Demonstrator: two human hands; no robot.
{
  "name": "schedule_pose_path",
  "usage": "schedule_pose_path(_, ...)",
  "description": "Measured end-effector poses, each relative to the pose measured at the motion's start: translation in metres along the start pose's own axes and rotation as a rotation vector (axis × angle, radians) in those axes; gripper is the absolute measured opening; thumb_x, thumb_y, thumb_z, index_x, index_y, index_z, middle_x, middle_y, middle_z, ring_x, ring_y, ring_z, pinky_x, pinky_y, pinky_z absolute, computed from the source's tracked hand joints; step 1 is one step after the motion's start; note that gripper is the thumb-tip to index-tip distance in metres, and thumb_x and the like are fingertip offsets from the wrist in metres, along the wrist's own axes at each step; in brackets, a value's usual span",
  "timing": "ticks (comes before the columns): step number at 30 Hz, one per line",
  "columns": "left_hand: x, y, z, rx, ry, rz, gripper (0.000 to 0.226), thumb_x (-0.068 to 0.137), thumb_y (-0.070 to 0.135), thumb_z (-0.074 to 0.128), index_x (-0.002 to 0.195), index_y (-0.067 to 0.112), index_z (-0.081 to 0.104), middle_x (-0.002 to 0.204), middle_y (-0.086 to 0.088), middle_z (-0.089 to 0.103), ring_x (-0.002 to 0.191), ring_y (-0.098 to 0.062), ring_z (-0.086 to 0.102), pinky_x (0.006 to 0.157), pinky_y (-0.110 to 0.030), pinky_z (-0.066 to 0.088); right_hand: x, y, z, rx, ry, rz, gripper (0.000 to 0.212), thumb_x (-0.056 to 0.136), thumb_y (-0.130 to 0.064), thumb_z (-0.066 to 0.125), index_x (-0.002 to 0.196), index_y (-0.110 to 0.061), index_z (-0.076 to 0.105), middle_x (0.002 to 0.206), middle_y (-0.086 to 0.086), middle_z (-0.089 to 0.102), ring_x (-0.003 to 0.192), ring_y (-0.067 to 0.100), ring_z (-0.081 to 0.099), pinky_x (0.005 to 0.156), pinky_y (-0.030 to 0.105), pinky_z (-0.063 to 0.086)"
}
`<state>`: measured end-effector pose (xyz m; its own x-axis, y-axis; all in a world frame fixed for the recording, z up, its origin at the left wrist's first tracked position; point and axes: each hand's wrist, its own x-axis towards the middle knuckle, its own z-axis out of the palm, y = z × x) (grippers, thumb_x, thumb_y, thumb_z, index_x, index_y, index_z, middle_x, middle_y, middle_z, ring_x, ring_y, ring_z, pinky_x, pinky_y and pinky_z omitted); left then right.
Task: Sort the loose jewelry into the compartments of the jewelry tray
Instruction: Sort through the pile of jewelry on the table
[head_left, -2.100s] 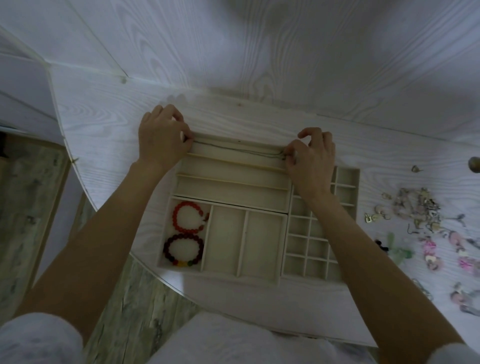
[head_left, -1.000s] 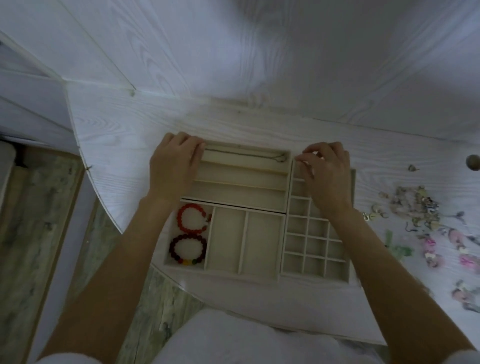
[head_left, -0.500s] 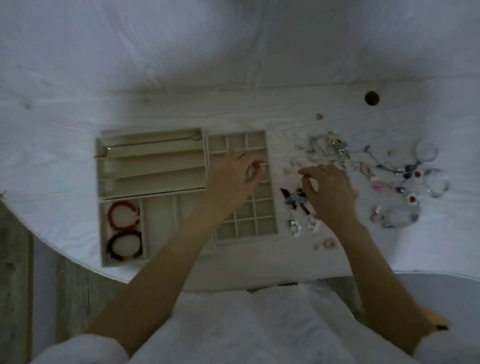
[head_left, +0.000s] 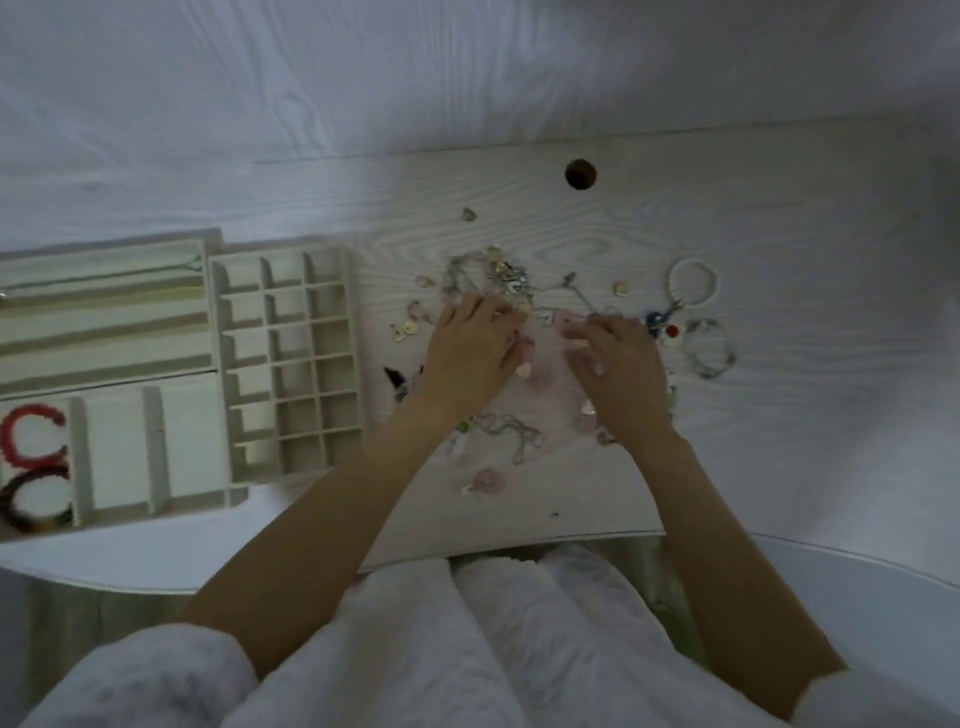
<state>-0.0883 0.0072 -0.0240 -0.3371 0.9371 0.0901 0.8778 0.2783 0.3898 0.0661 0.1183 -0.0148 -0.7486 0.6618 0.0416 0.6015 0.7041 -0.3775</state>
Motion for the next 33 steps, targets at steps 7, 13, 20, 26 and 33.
schedule_pose_path(7, 0.04, 0.017, 0.013, 0.044, 0.138, -0.026, 0.018, 0.085, 0.022, 0.057, 0.09, 0.012, 0.071, 0.093, -0.008, 0.063, 0.09, -0.03, 0.057, 0.072, -0.038, 0.046, 0.029, 0.039, -0.005, -0.09, -0.039, 0.055, 0.019, 0.072, -0.019, 0.075, 0.081, -0.006, 0.065, 0.079, 0.015, 0.06, 0.078, 0.035, 0.055, 0.07, 0.038, 0.043)
schedule_pose_path(13, 0.09, 0.027, 0.022, 0.169, -0.036, 0.007, 0.011, 0.073, 0.024, 0.074, 0.08, 0.015, 0.073, 0.075, -0.004, 0.065, 0.068, -0.025, 0.062, 0.063, -0.028, 0.046, 0.036, 0.045, -0.004, 0.003, -0.054, 0.037, 0.015, 0.073, -0.016, 0.076, 0.08, -0.007, 0.065, 0.079, 0.013, 0.062, 0.078, 0.033, 0.054, 0.07, 0.037, 0.041)
schedule_pose_path(20, 0.1, 0.044, 0.021, 0.118, -0.161, 0.024, 0.02, 0.059, -0.004, 0.08, 0.069, 0.005, 0.065, 0.056, -0.01, 0.059, 0.048, -0.026, 0.058, 0.055, -0.028, 0.045, 0.038, 0.052, 0.001, 0.016, -0.022, 0.018, 0.016, 0.07, -0.017, 0.079, 0.076, -0.009, 0.066, 0.076, 0.012, 0.062, 0.075, 0.032, 0.054, 0.066, 0.03, 0.035)
schedule_pose_path(26, 0.091, 0.042, 0.021, 0.056, -0.143, 0.036, 0.027, 0.096, 0.005, 0.047, 0.119, -0.001, 0.058, 0.107, -0.022, 0.059, 0.099, -0.037, 0.054, 0.079, -0.037, 0.04, 0.052, 0.055, -0.006, 0.17, -0.072, 0.029, 0.037, 0.079, -0.028, 0.071, 0.11, -0.009, 0.065, 0.105, 0.013, 0.061, 0.095, 0.031, 0.053, 0.082, 0.031, 0.035)
schedule_pose_path(33, 0.05, 0.06, -0.06, -0.484, 0.202, -0.221, 0.008, 0.094, 0.017, 0.054, 0.095, 0.013, 0.061, 0.087, 0.002, 0.059, 0.077, -0.008, 0.053, 0.067, -0.015, 0.037, 0.065, 0.006, -0.043, 0.783, -0.346, -0.142, 0.012, 0.088, -0.018, 0.064, 0.099, -0.015, 0.066, 0.107, 0.0, 0.064, 0.097, 0.002, 0.054, 0.089, 0.014, 0.037)
